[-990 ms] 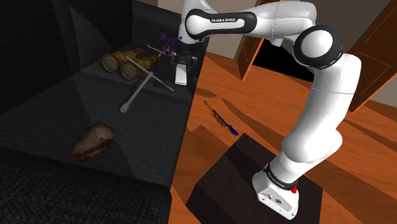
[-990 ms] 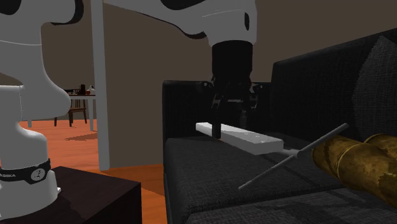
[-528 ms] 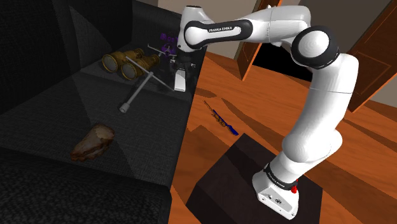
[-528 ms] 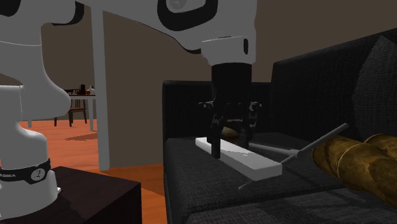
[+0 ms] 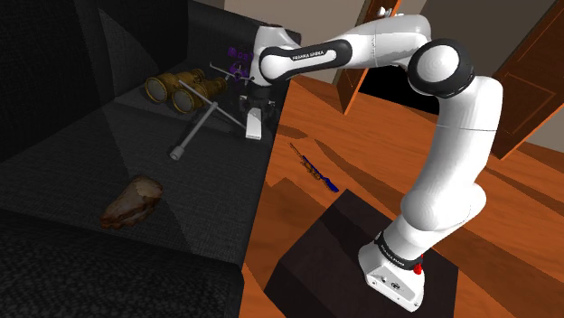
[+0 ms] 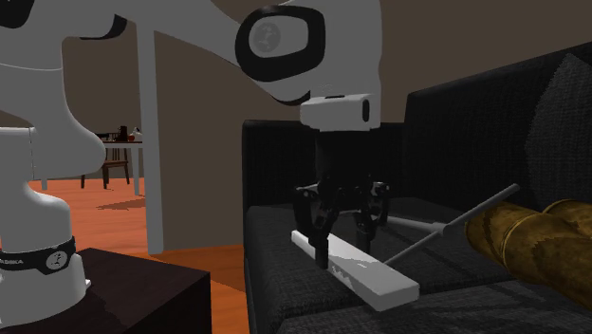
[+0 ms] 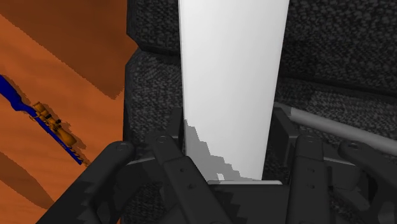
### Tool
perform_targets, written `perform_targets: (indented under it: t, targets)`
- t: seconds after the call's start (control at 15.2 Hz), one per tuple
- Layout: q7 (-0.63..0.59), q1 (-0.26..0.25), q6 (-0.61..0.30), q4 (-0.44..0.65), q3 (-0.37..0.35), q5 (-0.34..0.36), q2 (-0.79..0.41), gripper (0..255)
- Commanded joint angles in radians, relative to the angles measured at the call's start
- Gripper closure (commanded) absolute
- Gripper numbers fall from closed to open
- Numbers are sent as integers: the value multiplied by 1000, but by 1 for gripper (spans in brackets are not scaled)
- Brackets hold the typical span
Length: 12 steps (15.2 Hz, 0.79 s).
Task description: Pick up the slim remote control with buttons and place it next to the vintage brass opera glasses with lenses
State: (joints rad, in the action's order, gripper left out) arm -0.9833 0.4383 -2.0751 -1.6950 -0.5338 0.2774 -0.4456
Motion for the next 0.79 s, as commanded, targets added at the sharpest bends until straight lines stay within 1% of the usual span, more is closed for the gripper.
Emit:
perform_targets:
  t: [0.0, 0.53, 0.59, 0.73]
  targets:
    - [-6, -4, -21, -7, 5, 9, -14, 255]
    - [-7, -4, -23, -8, 5, 10, -16, 255]
    - [-7, -4, -23, -8, 5, 10, -16, 0]
    - [-7, -4, -23, -8, 5, 10, -16, 0]
